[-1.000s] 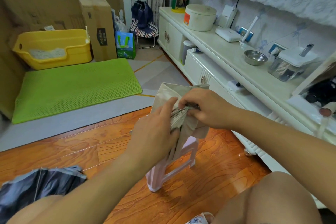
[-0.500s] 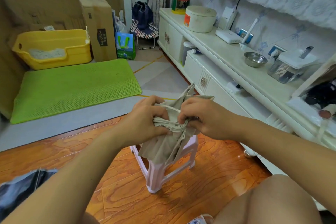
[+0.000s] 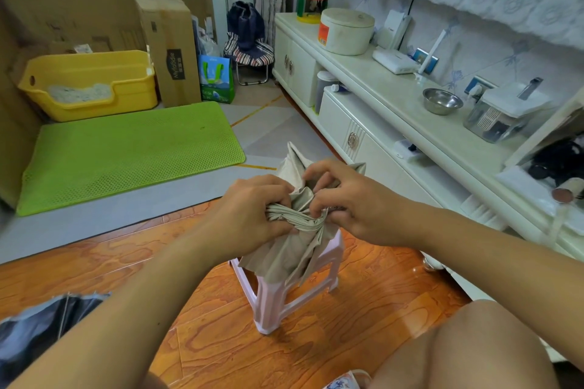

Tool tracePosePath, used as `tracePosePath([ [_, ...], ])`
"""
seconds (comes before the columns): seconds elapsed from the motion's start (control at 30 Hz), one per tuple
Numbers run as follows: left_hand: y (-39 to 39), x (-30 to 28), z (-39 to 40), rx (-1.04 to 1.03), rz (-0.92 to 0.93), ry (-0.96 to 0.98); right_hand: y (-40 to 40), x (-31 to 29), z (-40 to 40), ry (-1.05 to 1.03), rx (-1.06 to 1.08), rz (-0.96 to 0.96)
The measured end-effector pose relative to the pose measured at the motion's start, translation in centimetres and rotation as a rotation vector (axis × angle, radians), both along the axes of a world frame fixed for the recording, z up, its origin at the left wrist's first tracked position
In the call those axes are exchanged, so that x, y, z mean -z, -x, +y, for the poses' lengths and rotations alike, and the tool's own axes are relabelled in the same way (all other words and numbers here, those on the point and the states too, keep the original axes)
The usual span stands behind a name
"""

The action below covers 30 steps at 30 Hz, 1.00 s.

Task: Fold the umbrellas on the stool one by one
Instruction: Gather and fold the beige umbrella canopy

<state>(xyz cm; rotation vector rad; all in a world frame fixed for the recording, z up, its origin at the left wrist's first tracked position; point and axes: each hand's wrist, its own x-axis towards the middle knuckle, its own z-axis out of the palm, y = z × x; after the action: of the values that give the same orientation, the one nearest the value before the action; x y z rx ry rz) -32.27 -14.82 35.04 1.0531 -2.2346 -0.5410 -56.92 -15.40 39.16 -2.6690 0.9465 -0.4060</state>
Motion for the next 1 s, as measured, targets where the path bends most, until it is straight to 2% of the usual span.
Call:
tracePosePath([
  [0.37, -0.1, 0.7, -0.1, 0.046, 0.065, -0.109, -0.2, 0.2, -0.2, 0.006, -0.015, 0.047],
  [0.5, 0.1, 0.6, -0.1, 0.040, 0.054, -0.033, -0.1, 0.3, -0.3, 0.053, -0.021, 0.038],
  [0.57, 0.3, 0.4, 0.1, 0.024, 0.053, 0.025, -0.1, 0.4, -0.4, 0.065, 0.025, 0.036],
  [0.77, 0.4, 0.6, 0.0, 0.007, 0.040, 0.053, 0.1, -0.3, -0.3, -0.103, 0.155, 0.056],
  [1.0, 0.5, 1.1, 0.3, 0.050, 0.088, -0.022, -0.4, -1.3, -0.5, -0.093, 0.221, 0.086],
])
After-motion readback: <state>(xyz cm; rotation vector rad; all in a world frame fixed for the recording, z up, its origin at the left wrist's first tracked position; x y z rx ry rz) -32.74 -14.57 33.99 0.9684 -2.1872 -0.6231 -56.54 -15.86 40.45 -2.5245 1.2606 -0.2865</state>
